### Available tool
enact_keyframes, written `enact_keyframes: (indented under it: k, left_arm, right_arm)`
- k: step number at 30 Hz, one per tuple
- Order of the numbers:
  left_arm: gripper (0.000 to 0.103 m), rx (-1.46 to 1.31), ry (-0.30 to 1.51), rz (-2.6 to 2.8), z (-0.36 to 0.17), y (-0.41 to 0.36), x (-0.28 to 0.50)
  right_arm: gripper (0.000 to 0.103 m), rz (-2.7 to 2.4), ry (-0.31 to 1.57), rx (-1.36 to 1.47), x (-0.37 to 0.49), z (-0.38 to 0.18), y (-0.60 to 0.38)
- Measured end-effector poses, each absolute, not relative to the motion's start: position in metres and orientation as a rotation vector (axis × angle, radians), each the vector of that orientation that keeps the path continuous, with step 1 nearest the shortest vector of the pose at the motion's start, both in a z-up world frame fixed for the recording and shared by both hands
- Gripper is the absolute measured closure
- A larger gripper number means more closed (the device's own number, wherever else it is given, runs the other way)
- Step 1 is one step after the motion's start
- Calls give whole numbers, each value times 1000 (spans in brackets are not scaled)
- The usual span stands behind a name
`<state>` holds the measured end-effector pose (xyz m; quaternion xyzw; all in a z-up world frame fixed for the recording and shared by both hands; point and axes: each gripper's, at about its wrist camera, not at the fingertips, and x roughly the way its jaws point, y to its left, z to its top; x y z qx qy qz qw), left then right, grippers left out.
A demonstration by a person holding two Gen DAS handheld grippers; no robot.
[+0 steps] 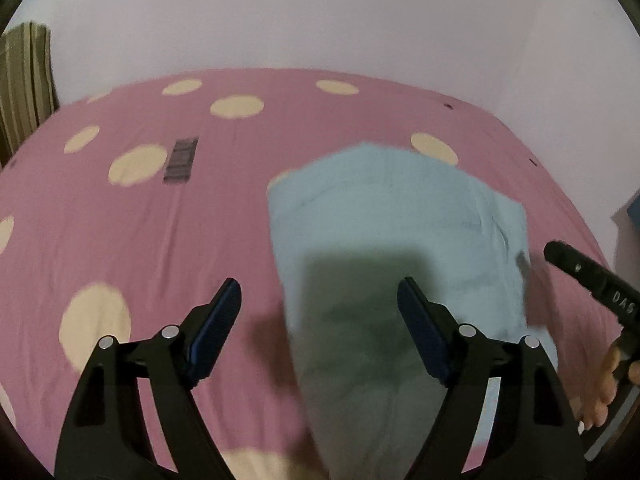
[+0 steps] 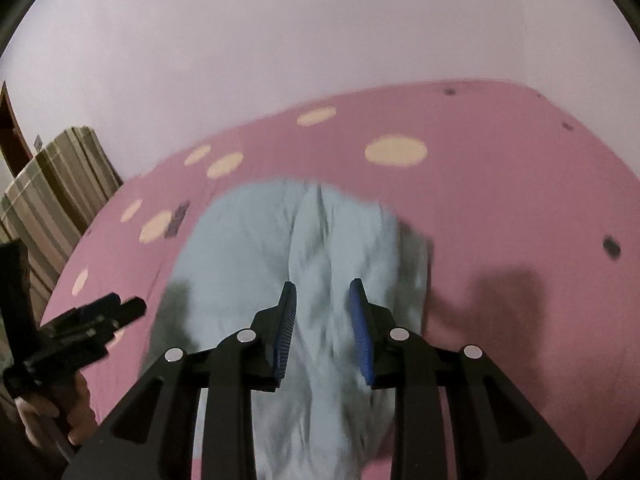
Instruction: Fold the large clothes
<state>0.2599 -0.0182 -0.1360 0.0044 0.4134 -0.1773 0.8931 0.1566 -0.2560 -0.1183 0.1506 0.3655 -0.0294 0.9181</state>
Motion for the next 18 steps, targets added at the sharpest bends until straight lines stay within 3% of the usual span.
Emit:
enact_keyframes:
  k: [6, 18]
  left_arm:
    - [23, 23, 957, -320, -164, -50, 309]
    - [21, 105, 1040, -278, -207, -63, 327]
  right_arm:
    - [75, -74, 845, 315, 218, -148, -262]
    - [75, -114, 951, 288, 241, -209, -259]
